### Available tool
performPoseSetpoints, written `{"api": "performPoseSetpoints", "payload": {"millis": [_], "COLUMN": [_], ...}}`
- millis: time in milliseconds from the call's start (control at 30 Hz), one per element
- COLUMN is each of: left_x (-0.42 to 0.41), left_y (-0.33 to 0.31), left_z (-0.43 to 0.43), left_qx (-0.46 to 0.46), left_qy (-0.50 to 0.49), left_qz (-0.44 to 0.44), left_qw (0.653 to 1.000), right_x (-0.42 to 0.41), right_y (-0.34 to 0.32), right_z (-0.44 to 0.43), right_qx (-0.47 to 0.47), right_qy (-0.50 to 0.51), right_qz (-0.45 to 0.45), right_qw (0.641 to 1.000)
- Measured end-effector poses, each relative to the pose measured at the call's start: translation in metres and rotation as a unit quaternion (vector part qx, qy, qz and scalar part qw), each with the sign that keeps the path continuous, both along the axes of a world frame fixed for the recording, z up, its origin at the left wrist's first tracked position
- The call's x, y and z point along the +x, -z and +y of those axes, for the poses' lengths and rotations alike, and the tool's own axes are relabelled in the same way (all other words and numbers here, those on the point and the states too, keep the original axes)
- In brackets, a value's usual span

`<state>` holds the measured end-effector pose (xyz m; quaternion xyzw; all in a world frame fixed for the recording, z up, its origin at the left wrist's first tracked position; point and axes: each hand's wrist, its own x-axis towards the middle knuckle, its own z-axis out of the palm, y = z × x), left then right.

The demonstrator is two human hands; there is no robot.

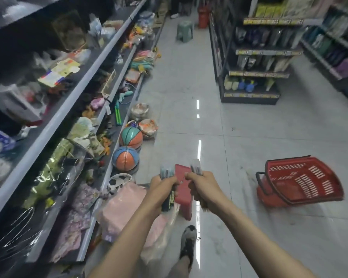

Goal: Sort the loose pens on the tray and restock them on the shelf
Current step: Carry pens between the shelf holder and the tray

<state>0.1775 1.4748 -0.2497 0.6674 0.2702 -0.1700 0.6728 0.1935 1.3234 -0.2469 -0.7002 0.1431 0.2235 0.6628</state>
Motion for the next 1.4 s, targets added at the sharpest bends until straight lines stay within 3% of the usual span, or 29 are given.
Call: {"api": "performPoseSetpoints", "payload": {"millis": [367, 533, 767, 967, 1167, 1400], "left_x": [0.238, 0.334, 0.497, 0.628, 0.727, 0.845], "left_y": [-0.003, 0.006, 0.029, 0.002, -0.01, -0.01], "left_z": [-0.034, -0.044, -0.071, -0.093, -0.085, -0.012], "left_qx": [-0.031, 0.018, 0.054, 0.056, 0.08, 0.082], "left_qy": [-0.034, -0.075, -0.171, -0.267, -0.294, -0.347], "left_qz": [-0.003, -0.004, 0.006, 0.027, 0.027, 0.008], "left_qw": [0.999, 0.997, 0.984, 0.962, 0.952, 0.934], "right_x": [0.241, 0.355, 0.55, 0.703, 0.824, 0.954], "right_y": [-0.012, 0.001, 0.025, 0.005, -0.009, -0.011], "right_z": [-0.027, -0.043, -0.066, -0.085, -0.053, 0.033], "right_qx": [-0.042, -0.067, -0.076, -0.08, -0.083, -0.065], "right_qy": [-0.002, -0.027, -0.114, -0.223, -0.278, -0.32], "right_qz": [0.002, 0.013, 0.005, -0.001, -0.018, -0.044], "right_qw": [0.999, 0.997, 0.991, 0.971, 0.957, 0.944]}}
